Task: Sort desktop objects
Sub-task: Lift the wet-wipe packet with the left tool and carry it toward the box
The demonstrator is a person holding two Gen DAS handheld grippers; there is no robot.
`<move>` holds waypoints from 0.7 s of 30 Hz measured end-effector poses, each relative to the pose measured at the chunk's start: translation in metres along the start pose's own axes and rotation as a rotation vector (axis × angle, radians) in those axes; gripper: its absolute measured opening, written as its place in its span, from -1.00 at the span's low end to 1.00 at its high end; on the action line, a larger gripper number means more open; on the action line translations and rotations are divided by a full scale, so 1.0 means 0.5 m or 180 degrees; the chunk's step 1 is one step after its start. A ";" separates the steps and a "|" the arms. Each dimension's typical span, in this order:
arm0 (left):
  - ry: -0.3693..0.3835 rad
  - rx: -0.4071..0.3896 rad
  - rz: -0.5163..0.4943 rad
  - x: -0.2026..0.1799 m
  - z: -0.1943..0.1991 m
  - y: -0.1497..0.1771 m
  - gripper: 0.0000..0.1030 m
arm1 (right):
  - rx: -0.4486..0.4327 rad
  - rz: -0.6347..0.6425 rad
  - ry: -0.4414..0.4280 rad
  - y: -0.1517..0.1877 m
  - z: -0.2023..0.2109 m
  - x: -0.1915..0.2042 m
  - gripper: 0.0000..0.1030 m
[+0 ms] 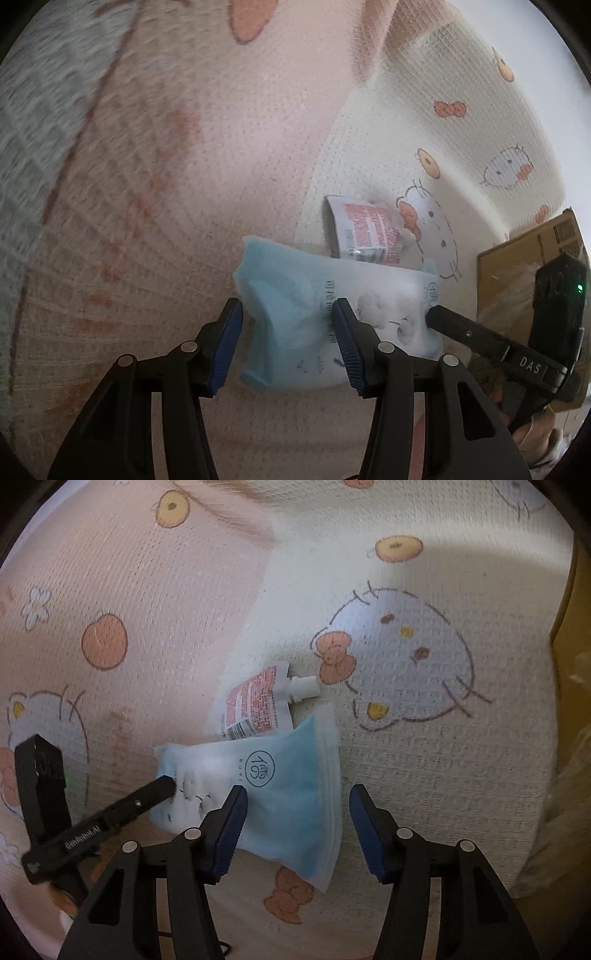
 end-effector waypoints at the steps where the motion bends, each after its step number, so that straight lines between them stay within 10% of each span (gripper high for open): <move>1: 0.0039 0.0026 0.0019 -0.002 -0.001 -0.001 0.06 | 0.0041 -0.0071 -0.0058 -0.003 -0.005 0.001 0.07; 7: 0.0183 0.0114 0.0058 -0.012 -0.007 0.004 0.06 | 0.0173 -0.0330 -0.0268 -0.006 -0.020 -0.004 0.07; 21: -0.0068 -0.0382 -0.0340 -0.072 0.090 -0.027 0.06 | 0.0105 0.0435 -0.0079 -0.050 0.011 0.112 0.09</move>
Point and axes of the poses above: each gripper's, at about its wrist camera, not at the fingertips, and z roughly against the way its jaws point, x to its left, y to its underside, the point moved 2 cm from there along -z, roughly the way its jaws point, and after that the axes turned 4 degrees about -x, right-handed, at the moved point
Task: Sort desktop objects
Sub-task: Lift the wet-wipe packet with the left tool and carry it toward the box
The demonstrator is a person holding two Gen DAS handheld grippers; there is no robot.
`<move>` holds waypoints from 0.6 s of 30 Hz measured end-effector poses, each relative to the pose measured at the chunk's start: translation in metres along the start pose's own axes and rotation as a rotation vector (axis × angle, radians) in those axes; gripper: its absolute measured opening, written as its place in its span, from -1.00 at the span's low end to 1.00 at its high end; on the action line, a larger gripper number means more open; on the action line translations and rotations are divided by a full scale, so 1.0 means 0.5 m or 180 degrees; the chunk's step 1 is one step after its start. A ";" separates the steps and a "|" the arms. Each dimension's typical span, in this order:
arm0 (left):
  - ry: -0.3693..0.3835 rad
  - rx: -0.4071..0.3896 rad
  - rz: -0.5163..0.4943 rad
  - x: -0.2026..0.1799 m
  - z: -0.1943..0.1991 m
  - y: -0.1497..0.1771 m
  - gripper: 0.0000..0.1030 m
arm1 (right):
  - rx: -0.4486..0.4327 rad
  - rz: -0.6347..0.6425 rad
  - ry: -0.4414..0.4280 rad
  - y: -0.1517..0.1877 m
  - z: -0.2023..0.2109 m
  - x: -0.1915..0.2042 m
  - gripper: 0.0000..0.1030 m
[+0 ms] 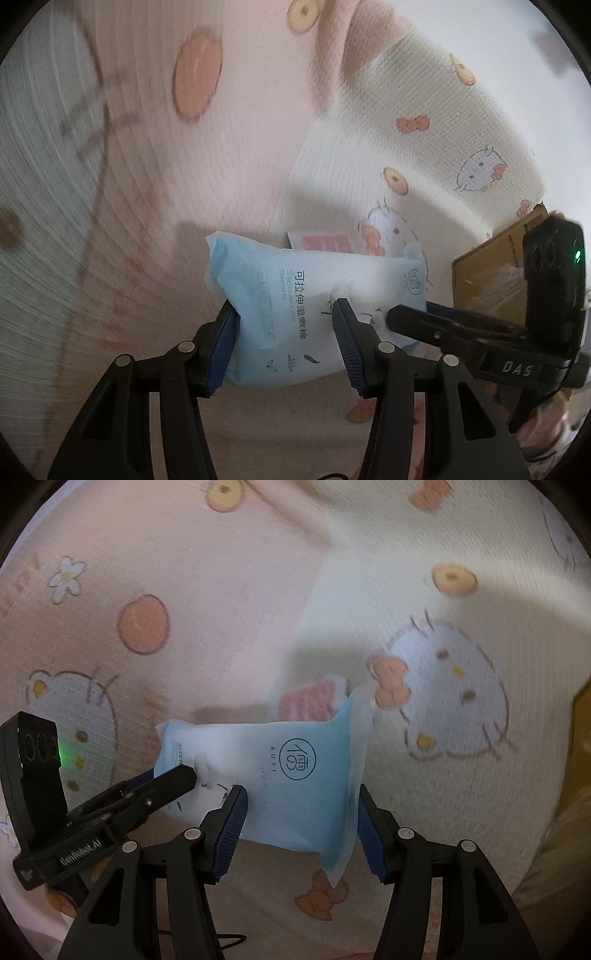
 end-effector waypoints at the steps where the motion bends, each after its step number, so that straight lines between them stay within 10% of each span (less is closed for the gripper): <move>1: -0.0038 -0.0063 -0.0060 -0.007 0.010 -0.005 0.06 | -0.0012 0.0023 -0.0017 -0.009 0.007 0.009 0.09; 18: -0.0072 -0.0915 -0.0625 -0.130 0.183 -0.099 0.10 | -0.0685 0.0461 -0.0008 -0.097 0.211 0.098 0.12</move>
Point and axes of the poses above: each gripper's, at about its wrist camera, not at the fingertips, and z roughly against the way its jaws point, x to its left, y to its underside, the point moved 2 cm from there along -z, roughly the way its jaws point, and after that the axes turned 4 degrees about -x, right-handed, at the moved point
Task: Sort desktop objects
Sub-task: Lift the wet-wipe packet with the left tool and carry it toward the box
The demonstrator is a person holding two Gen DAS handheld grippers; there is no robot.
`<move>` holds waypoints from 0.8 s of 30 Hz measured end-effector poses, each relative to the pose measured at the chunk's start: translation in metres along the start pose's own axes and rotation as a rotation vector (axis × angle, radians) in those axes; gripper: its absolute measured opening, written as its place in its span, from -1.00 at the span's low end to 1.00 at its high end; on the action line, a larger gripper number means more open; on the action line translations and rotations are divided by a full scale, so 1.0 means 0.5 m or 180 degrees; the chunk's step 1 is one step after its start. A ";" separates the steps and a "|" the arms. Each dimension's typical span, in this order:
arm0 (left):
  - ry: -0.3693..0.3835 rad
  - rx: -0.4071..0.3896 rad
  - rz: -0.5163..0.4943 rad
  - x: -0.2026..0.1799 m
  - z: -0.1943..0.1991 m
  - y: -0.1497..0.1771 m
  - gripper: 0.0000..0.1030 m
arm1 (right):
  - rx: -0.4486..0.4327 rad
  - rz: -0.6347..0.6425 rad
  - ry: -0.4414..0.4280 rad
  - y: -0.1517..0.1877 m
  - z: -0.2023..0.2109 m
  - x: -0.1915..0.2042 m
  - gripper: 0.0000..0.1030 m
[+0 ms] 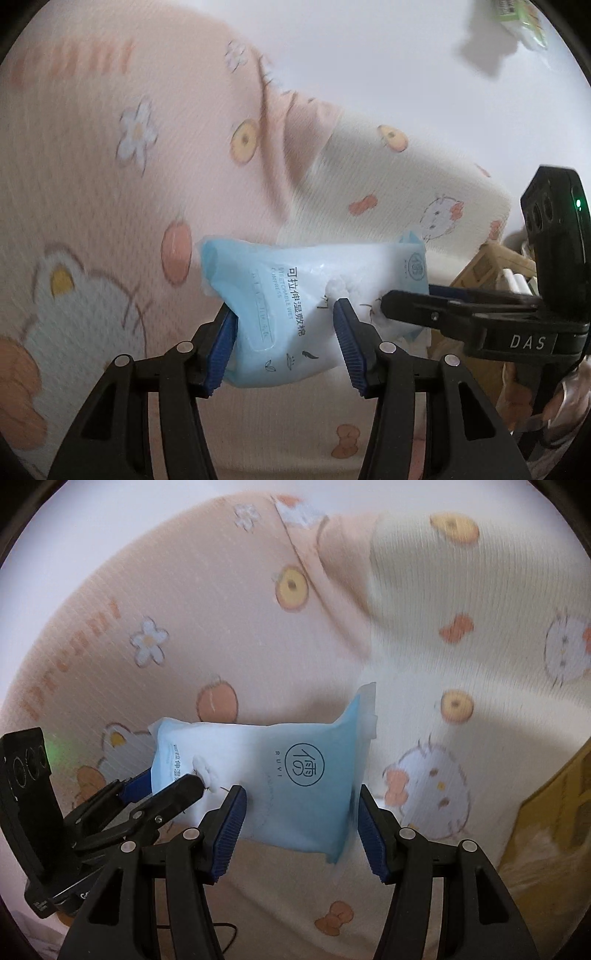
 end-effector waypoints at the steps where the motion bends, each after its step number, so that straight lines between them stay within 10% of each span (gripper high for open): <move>1: -0.0008 -0.0035 -0.0037 -0.008 0.003 -0.009 0.10 | -0.0056 0.0068 0.0006 -0.011 0.011 0.005 0.12; 24: 0.0422 -0.0625 -0.0435 -0.236 0.073 -0.073 0.11 | -0.0749 0.0556 0.0371 -0.040 0.251 -0.053 0.21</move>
Point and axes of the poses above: each gripper's, at about its wrist camera, not at the fingertips, and z roughly against the way its jaws point, x to its left, y to its underside, the point moved 2 cm from there along -z, roughly the way its jaws point, and after that the axes turned 4 degrees about -x, right-handed, at the moved point
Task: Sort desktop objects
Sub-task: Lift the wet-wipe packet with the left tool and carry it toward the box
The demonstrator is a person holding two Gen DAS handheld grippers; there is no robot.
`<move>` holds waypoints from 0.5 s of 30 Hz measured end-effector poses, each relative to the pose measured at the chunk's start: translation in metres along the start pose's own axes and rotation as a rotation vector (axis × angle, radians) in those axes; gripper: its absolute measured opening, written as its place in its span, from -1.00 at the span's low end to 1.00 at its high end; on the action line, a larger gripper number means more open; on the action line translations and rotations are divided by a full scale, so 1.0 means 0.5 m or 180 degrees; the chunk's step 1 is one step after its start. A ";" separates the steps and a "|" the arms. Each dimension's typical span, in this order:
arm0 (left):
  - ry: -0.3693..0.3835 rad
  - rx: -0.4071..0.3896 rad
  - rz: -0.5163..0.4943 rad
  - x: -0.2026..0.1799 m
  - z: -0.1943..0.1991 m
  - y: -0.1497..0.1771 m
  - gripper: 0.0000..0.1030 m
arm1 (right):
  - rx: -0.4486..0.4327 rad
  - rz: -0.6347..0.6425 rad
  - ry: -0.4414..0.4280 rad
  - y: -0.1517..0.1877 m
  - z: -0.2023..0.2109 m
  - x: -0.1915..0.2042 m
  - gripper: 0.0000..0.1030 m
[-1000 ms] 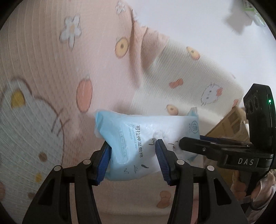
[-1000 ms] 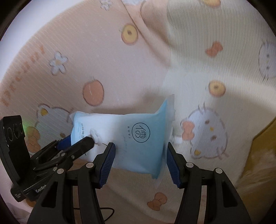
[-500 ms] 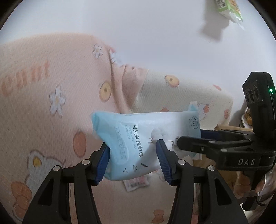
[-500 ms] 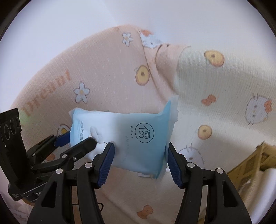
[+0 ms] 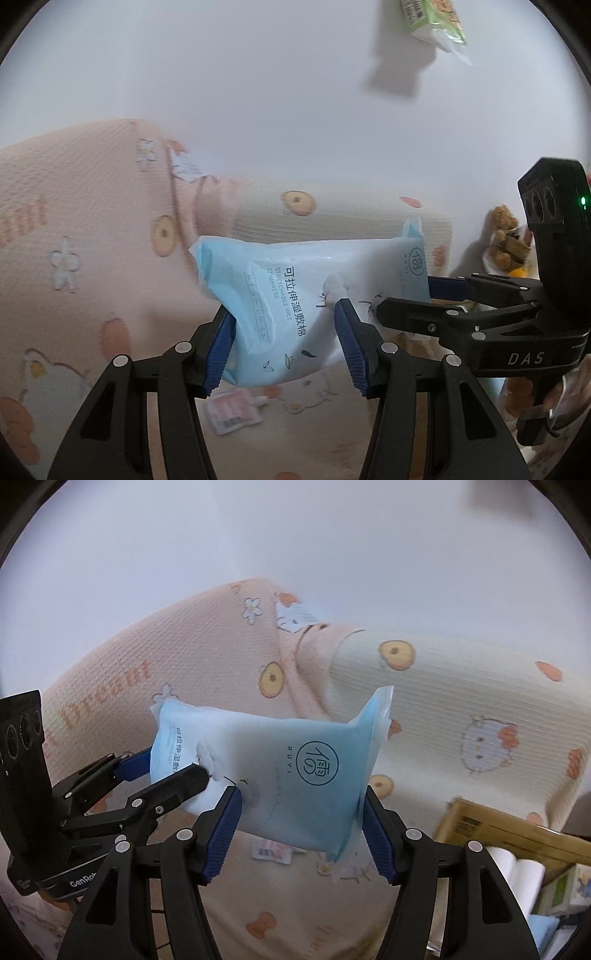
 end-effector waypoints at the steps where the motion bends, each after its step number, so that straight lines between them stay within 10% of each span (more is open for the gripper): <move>1: 0.0040 0.0011 0.0006 -0.008 -0.005 0.002 0.11 | -0.0017 0.0018 0.0037 0.004 0.011 -0.009 0.21; 15: 0.0619 0.0362 -0.0040 -0.138 -0.081 0.038 0.11 | 0.0030 -0.0217 0.0321 0.075 0.115 -0.138 0.21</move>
Point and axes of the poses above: each gripper's, at about its wrist camera, not at the fingertips, and z roughly against the way its jaws point, x to its left, y to its underside, the point moved 2 cm from there along -z, roughly the way its jaws point, and after that the axes turned 4 degrees about -x, right-handed, at the moved point
